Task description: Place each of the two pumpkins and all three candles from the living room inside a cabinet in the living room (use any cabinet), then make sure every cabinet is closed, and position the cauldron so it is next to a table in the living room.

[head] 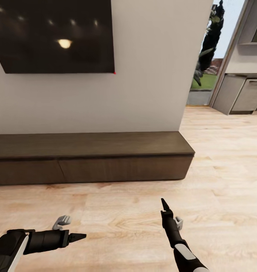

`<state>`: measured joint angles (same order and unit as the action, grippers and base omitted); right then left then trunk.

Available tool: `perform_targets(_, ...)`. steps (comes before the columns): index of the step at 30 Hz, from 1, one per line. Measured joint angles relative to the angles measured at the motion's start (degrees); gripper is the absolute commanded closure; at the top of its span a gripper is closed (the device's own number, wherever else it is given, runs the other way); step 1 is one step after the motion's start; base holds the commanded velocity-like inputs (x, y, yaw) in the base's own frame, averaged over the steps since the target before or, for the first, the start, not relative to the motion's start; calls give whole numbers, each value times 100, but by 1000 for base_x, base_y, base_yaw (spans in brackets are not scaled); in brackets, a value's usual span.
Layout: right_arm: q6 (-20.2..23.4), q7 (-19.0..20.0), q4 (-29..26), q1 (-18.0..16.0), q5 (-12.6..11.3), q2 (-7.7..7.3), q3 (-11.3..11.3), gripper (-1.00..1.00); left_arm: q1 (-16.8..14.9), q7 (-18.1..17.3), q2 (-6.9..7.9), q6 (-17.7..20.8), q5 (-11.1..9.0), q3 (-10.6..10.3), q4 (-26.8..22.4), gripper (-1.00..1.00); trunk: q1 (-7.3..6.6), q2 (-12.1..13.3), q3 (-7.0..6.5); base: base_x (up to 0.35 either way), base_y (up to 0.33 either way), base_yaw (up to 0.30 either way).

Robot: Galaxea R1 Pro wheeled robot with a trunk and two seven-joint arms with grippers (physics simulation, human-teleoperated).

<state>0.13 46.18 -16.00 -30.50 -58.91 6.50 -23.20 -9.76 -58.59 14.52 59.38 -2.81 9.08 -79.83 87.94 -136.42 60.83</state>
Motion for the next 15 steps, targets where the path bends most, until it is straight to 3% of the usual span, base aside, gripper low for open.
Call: perform_targets(15, 30, 26, 0, 0, -24, 1, 0, -100, 0, 11, -2, -5, 0, -4, 3, -100, 0, 0, 0, 330, 0, 0)
